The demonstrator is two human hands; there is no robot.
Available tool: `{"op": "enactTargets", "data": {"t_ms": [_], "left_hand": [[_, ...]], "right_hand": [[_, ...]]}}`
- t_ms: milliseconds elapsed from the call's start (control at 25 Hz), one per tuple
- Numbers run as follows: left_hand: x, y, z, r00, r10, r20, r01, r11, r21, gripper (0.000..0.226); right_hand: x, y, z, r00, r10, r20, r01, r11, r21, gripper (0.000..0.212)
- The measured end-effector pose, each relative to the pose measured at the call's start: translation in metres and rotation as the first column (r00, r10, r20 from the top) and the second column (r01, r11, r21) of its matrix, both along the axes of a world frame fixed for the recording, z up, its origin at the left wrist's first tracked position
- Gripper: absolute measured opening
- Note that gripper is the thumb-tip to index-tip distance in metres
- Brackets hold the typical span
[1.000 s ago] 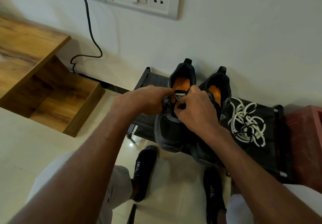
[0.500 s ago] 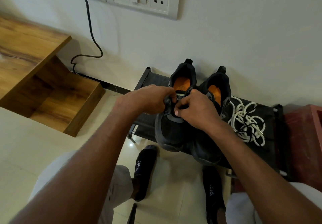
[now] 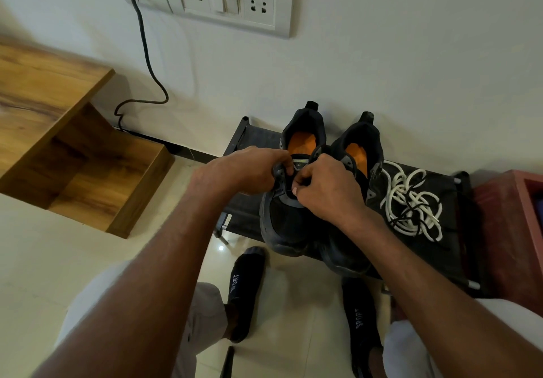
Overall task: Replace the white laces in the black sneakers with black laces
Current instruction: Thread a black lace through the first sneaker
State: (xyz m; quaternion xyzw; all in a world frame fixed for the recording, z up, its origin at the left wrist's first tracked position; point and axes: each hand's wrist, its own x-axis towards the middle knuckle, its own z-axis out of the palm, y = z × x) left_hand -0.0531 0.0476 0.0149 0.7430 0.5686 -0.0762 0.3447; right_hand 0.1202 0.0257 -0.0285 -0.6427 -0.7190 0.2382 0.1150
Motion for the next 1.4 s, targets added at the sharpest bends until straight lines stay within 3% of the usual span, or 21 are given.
{"op": "enactTargets", "data": {"t_ms": [200,440,640,1000,1160,1400], "left_hand": [[0.001,0.001,-0.002,1.000,0.018,0.020,-0.018,1.000,0.002,0.043],[0.000,-0.001,-0.001,0.999,0.017,0.029,-0.017,1.000,-0.011,0.043],[0.000,-0.001,0.001,1.000,0.017,0.018,-0.017,1.000,-0.021,0.049],[0.001,-0.002,0.002,1.000,0.011,0.004,-0.011,1.000,-0.007,0.050],[0.003,-0.002,0.002,1.000,0.006,0.008,-0.006,1.000,0.004,0.044],[0.006,0.000,0.000,1.000,-0.016,-0.024,0.016,1.000,0.027,0.040]], "right_hand": [[0.000,-0.002,0.000,0.996,-0.052,-0.079,0.049,0.998,-0.033,0.007],[-0.005,-0.004,0.006,0.996,0.030,0.083,-0.027,0.999,-0.046,0.015],[0.000,0.003,0.007,0.992,-0.093,-0.089,0.080,0.987,-0.137,0.011],[-0.009,0.002,-0.005,0.998,-0.021,0.062,0.022,0.999,-0.031,0.007],[-0.007,0.001,-0.003,0.999,-0.045,-0.009,0.044,0.997,-0.068,0.006],[-0.011,-0.006,-0.001,0.999,-0.030,0.010,0.031,0.998,-0.062,0.004]]}}
